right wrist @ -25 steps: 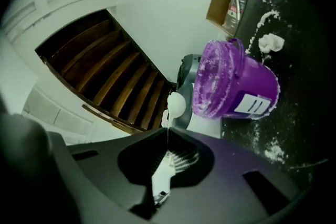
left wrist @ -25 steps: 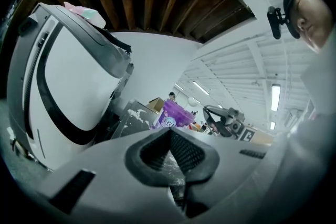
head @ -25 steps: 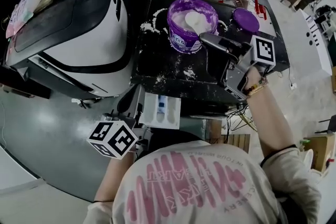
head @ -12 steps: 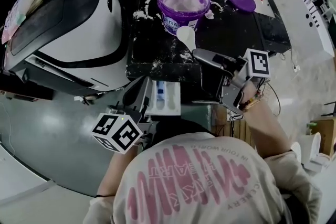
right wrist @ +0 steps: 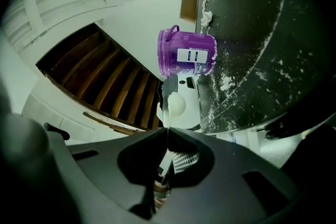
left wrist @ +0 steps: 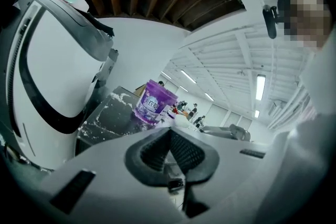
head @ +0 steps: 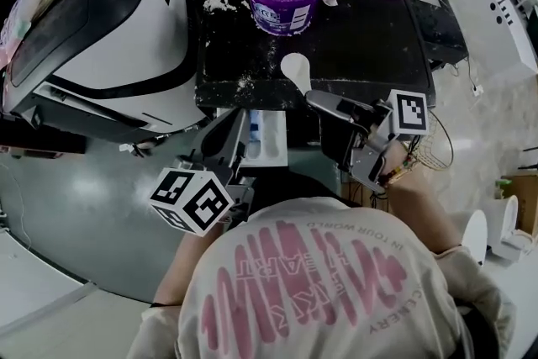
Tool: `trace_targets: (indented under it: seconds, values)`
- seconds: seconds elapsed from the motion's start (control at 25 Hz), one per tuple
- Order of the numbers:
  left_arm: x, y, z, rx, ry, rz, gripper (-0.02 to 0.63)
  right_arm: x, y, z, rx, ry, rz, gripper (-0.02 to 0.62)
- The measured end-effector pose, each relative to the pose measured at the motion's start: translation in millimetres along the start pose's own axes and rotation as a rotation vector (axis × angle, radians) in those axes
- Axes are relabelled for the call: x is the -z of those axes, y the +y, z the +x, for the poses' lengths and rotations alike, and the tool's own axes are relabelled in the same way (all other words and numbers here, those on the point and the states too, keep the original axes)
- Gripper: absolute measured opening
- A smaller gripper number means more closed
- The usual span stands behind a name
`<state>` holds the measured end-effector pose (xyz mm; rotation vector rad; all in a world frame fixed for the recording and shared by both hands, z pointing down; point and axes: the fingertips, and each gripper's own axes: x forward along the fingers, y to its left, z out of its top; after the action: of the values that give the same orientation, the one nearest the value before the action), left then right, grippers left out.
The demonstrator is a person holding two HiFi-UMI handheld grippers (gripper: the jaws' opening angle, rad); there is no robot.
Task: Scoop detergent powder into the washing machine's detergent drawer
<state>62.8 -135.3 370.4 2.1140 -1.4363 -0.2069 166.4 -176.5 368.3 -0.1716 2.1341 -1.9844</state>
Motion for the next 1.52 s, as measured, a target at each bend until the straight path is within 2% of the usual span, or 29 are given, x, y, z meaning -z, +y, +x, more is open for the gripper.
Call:
trace_targets:
  seconds: [0.32,0.4,0.56,0.8,1.0,1.16,1.52]
  values:
    - [13,13,-5,-0.058,0.079,-0.015,0.003,8,-28,-16,0.031,-0.029,0.027,0.003]
    - [14,15,-1,-0.051,0.087,-0.025,0.003,6,-28,-20,0.028,-0.050,0.029,0.003]
    - [6,16,7,0.017,0.081,-0.053,0.003,0,-22,-25,0.018,-0.127,0.011,0.003]
    - [-23,33,9,0.084,0.105,-0.030,0.002,-6,-4,-26,0.054,-0.280,-0.056,0.003]
    - [-56,37,-9,0.212,0.128,0.030,0.003,9,16,-11,0.038,-0.433,-0.072,0.003]
    - [-74,51,-33,0.277,0.114,0.058,0.003,32,26,6,0.047,-0.503,-0.112,0.003]
    - [-61,80,-90,0.397,0.198,0.071,0.003,115,-1,27,0.087,-0.681,-0.065,0.003]
